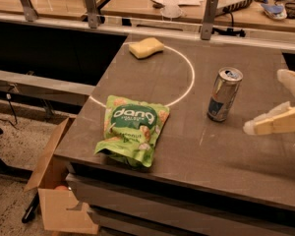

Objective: Move redbull can near sponge

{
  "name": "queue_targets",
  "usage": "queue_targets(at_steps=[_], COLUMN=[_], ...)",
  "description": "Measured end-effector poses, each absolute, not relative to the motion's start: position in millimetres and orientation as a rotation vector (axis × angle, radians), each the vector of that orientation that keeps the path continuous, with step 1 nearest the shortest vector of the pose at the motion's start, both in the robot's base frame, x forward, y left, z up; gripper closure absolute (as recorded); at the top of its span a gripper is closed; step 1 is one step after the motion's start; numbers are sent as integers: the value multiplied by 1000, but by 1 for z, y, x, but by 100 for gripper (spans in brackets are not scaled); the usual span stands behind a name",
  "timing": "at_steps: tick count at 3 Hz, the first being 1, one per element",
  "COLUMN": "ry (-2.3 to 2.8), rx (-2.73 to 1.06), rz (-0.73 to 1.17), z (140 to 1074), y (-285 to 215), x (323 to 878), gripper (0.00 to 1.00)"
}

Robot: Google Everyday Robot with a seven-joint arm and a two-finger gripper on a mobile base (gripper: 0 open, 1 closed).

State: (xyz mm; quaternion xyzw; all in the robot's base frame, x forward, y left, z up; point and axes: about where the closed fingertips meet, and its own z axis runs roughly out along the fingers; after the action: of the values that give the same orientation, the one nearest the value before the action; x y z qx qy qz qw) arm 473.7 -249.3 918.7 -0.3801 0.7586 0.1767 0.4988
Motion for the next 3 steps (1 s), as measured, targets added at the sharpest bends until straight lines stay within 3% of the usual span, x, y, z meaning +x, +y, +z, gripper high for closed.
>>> queue_targets(at_steps=[3], ry=[1683], rx=[-930], rz=[629], z=[889], y=[-180], x=[508], gripper=[0])
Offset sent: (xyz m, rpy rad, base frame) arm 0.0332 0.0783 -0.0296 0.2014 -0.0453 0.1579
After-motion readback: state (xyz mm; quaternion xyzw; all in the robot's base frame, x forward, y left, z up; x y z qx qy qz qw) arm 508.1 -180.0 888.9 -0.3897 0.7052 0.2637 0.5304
